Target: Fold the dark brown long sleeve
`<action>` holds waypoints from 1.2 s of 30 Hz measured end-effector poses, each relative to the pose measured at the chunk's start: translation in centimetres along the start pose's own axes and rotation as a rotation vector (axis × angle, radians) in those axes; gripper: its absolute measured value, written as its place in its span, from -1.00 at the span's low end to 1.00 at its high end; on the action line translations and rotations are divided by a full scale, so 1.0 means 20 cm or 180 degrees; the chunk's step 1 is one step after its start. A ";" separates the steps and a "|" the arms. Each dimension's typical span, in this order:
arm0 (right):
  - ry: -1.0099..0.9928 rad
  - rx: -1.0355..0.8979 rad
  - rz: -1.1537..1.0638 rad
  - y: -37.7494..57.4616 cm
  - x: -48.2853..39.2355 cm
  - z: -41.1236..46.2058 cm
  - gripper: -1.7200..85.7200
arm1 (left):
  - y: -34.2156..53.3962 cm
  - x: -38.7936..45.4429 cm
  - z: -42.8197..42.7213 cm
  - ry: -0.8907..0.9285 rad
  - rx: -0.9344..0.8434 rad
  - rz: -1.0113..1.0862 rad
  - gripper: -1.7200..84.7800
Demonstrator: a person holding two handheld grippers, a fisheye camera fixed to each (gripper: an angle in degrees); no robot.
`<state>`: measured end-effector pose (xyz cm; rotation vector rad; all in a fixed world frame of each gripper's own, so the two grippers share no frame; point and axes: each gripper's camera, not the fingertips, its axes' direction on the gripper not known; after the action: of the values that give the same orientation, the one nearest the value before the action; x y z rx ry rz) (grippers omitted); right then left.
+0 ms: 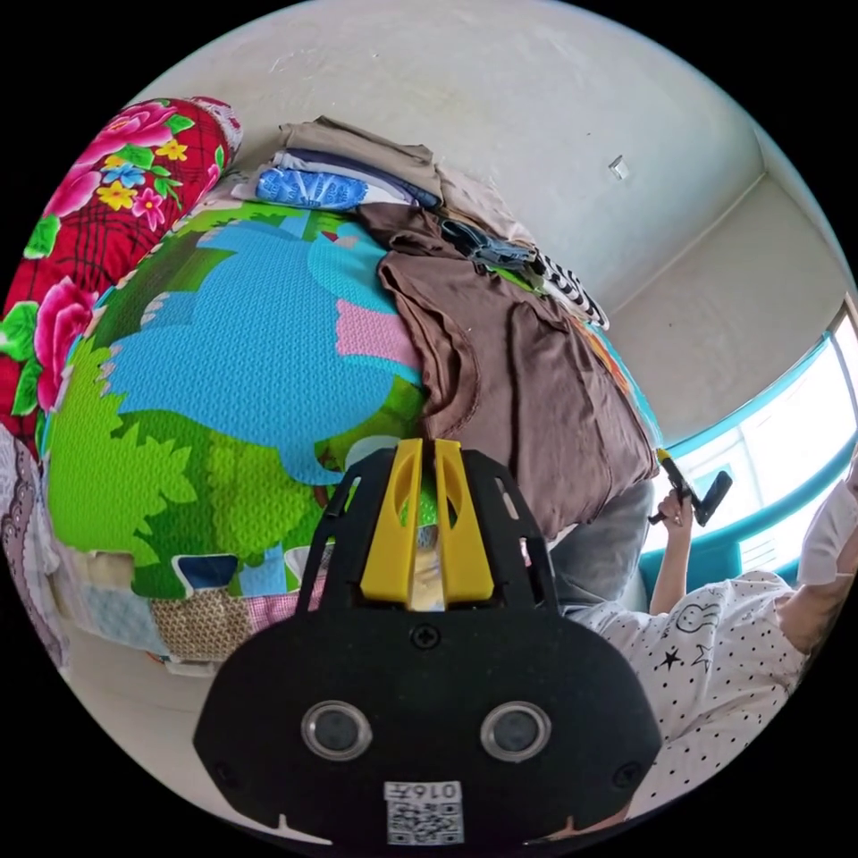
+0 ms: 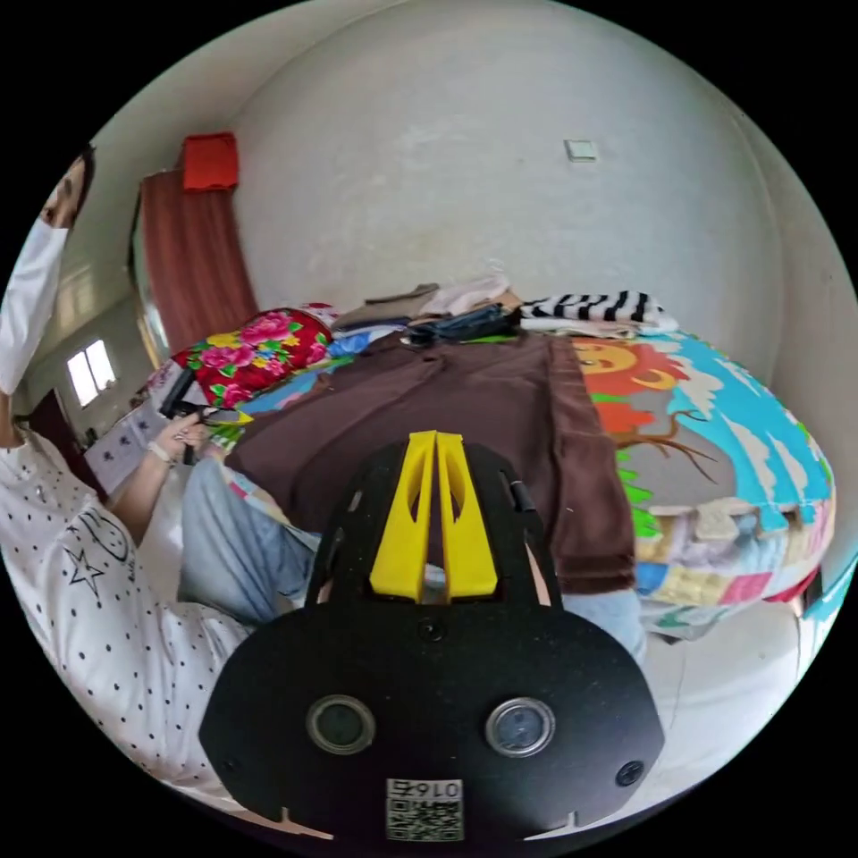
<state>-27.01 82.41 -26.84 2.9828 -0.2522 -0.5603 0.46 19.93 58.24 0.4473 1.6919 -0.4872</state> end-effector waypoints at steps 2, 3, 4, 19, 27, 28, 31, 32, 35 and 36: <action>0.0532 -0.0283 0.0065 -0.01 0.07 0.02 -0.96 | 0.00 0.00 0.01 -0.0028 0.0002 0.0005 -0.97; 0.0674 -0.0373 0.0100 -0.01 0.08 0.04 -0.96 | 0.00 -0.01 0.02 -0.0037 -0.0010 -0.0001 -0.97; 0.0925 -0.0610 0.0187 -0.01 0.11 0.09 -0.96 | 0.00 -0.01 0.03 -0.0040 -0.0017 -0.0004 -0.97; 0.1760 -0.0984 -0.0935 -0.66 0.00 0.69 -0.97 | -0.63 0.50 0.20 -0.0699 0.0075 0.0912 -0.98; 0.2006 -0.1690 -0.0719 -0.78 0.15 1.13 -0.97 | -1.15 0.40 0.90 -0.1398 -0.0686 0.0875 -0.98; 0.2022 -0.1671 -0.0720 -0.77 0.16 1.13 -0.97 | -1.16 0.37 0.93 -0.1458 -0.0786 0.0906 -0.98; 0.1798 -0.1607 -0.0565 -0.78 0.23 1.12 -0.97 | -1.18 0.20 0.86 -0.0938 -0.0609 0.0753 -0.98; 0.1673 -0.1625 -0.0480 -0.79 0.26 1.12 -0.97 | -1.17 0.12 0.83 -0.0727 -0.0541 0.0677 -0.98; 0.1565 -0.1799 -0.0378 -0.85 0.28 1.17 -0.96 | -1.10 -0.05 0.76 -0.0198 -0.0201 0.0374 -0.98; 0.1601 -0.1860 -0.0381 -0.87 0.26 1.19 -0.96 | -1.06 -0.10 0.70 0.0066 0.0008 0.0353 -0.98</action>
<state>-28.40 97.13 -52.90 2.4581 0.1167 0.1139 0.79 -5.49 59.47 0.5465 1.6766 -0.4050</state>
